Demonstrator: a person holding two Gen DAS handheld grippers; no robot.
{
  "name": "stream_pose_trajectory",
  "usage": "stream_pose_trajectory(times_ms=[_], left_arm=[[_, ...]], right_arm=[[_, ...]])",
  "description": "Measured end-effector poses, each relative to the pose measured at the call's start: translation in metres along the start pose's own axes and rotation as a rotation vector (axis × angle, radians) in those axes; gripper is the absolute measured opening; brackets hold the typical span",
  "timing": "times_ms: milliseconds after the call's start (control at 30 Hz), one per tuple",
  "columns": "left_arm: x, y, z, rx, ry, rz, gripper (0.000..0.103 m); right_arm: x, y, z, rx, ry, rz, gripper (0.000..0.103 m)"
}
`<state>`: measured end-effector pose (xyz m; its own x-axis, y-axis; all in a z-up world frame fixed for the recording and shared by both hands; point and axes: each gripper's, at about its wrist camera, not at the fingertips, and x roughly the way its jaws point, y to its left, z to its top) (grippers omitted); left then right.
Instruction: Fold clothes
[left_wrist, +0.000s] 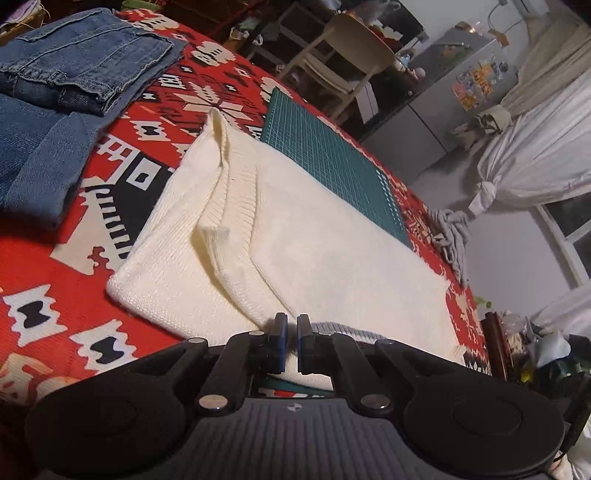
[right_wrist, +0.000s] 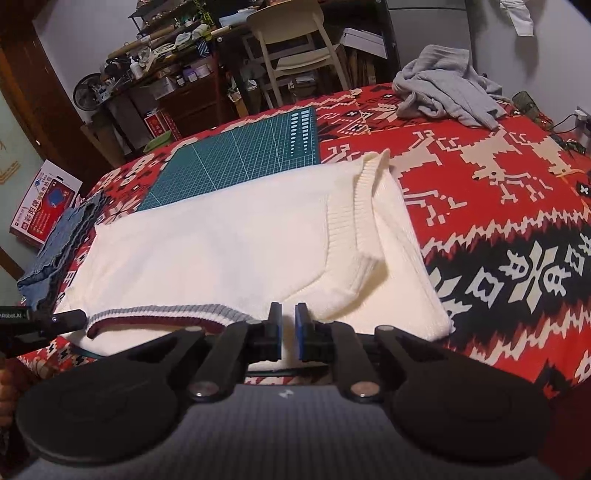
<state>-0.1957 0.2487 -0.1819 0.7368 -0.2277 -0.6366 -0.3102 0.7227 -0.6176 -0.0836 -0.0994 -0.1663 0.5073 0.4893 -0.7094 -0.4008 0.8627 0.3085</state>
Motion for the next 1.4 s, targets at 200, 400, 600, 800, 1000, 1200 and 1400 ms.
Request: stream_pose_trajectory(times_ms=[200, 400, 600, 800, 1000, 1200, 1400], left_arm=[[-0.002, 0.004, 0.003, -0.009, -0.021, 0.009, 0.003], [-0.006, 0.011, 0.014, -0.018, -0.059, 0.033, 0.003], [-0.012, 0.016, 0.019, -0.028, -0.076, 0.048, 0.003], [-0.008, 0.009, 0.016, 0.009, -0.062, 0.051, 0.003], [-0.008, 0.01, 0.017, 0.011, -0.063, 0.052, 0.004], [-0.01, 0.013, 0.02, 0.002, -0.079, 0.061, 0.004], [-0.008, 0.024, 0.024, -0.058, -0.089, 0.068, 0.004]], right_arm=[[-0.002, -0.004, 0.005, 0.005, -0.013, 0.009, 0.008], [0.006, -0.011, 0.003, 0.03, 0.011, 0.049, 0.006], [0.01, -0.033, 0.006, 0.127, -0.009, 0.032, 0.006], [0.012, -0.03, 0.008, 0.086, 0.003, 0.003, 0.008], [0.013, -0.003, 0.006, -0.05, 0.043, 0.0, 0.008], [0.016, 0.005, 0.007, -0.097, 0.052, -0.019, 0.008], [0.016, 0.008, 0.007, -0.119, 0.057, -0.033, 0.008]])
